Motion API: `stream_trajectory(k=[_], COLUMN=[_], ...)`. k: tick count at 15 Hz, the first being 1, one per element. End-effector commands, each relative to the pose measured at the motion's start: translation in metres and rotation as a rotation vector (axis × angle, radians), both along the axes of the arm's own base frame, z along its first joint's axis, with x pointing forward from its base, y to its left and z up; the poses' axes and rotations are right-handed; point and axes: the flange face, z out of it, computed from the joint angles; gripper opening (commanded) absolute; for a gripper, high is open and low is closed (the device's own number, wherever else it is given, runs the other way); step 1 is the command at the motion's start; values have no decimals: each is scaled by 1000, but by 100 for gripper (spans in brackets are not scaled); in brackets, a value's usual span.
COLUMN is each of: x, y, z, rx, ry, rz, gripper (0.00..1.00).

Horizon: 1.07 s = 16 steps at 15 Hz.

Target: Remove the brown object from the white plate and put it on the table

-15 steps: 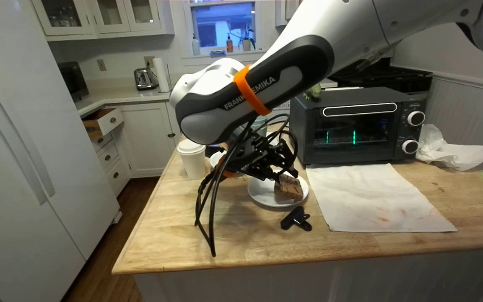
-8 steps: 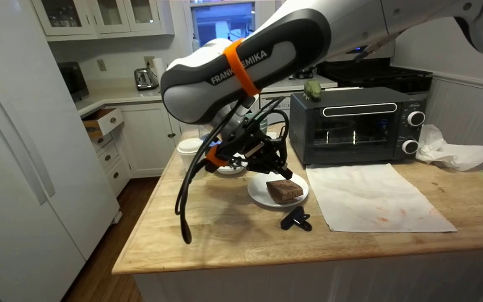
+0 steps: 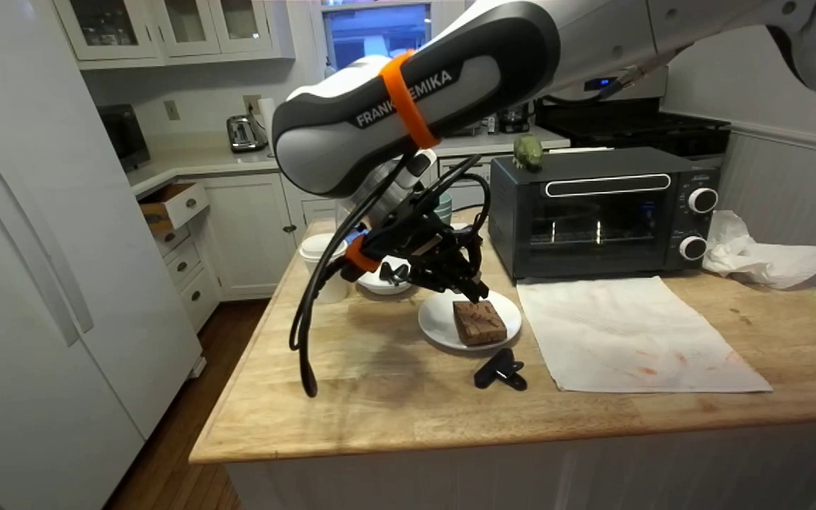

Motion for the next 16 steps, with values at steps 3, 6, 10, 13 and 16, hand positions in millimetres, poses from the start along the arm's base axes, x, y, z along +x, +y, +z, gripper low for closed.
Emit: stream_trajectory(k=[3, 6, 10, 13, 16], x=[7, 12, 21, 21, 20], y=[6, 8, 9, 0, -9], z=[-18, -33, -46, -53, -55], rx=[3, 36, 63, 29, 5], ry=[3, 11, 3, 44, 68], rz=[73, 166, 277, 298, 287], gripper=[62, 82, 99, 78, 48])
